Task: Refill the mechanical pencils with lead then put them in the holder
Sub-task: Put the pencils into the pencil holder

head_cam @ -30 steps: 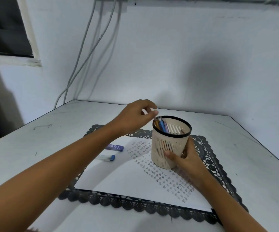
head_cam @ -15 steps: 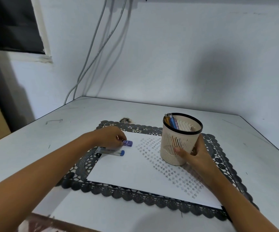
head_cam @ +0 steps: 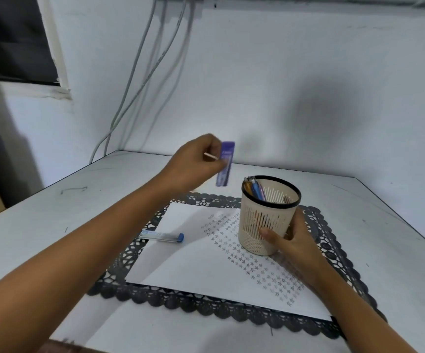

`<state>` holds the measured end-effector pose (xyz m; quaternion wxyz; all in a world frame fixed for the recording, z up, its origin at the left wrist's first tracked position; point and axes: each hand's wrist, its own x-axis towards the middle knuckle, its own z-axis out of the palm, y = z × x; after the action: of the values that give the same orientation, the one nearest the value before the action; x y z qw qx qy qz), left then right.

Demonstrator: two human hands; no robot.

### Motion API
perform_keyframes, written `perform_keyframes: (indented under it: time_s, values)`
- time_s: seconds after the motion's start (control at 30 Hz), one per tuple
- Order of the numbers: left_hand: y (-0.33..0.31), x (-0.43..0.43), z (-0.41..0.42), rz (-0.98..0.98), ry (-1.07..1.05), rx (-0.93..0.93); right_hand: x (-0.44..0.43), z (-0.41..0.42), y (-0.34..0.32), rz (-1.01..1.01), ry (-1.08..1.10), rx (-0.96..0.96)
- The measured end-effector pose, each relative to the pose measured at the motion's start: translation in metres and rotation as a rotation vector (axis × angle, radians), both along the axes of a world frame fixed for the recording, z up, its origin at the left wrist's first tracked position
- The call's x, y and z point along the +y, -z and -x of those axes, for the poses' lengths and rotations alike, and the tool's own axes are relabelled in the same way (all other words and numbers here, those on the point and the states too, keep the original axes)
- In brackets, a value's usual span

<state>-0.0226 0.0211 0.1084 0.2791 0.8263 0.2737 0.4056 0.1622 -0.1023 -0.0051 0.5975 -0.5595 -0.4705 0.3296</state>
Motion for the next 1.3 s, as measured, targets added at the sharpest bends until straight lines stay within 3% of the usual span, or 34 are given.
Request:
perform_keyframes:
  time_s: [0.13, 0.3, 0.63, 0.83, 1.1, 1.2, 1.3]
  values:
    - [-0.017, -0.032, -0.022, -0.022, 0.103, -0.165, 0.000, 0.001, -0.001, -0.009, 0.002, -0.014]
    - [0.002, -0.050, -0.043, -0.086, 0.222, -0.073, 0.001, 0.002, -0.002, -0.023, 0.012, -0.023]
    - [0.030, -0.043, -0.050, -0.289, 0.181, 0.110, 0.001, 0.000, -0.001, -0.033, 0.008, -0.004]
    - [0.036, -0.037, -0.048, -0.463, 0.188, 0.078, 0.002, -0.001, 0.000, -0.026, 0.004, -0.024]
    - [0.043, -0.023, -0.010, -0.426, 0.093, -0.005, 0.002, -0.002, 0.002, -0.008, -0.001, -0.033]
    - [0.055, -0.012, 0.019, -0.306, 0.014, 0.171, 0.002, -0.003, 0.002, -0.001, -0.011, -0.018]
    - [0.070, 0.003, 0.046, -0.155, -0.025, 0.536, 0.003, -0.003, 0.002, -0.005, -0.026, 0.011]
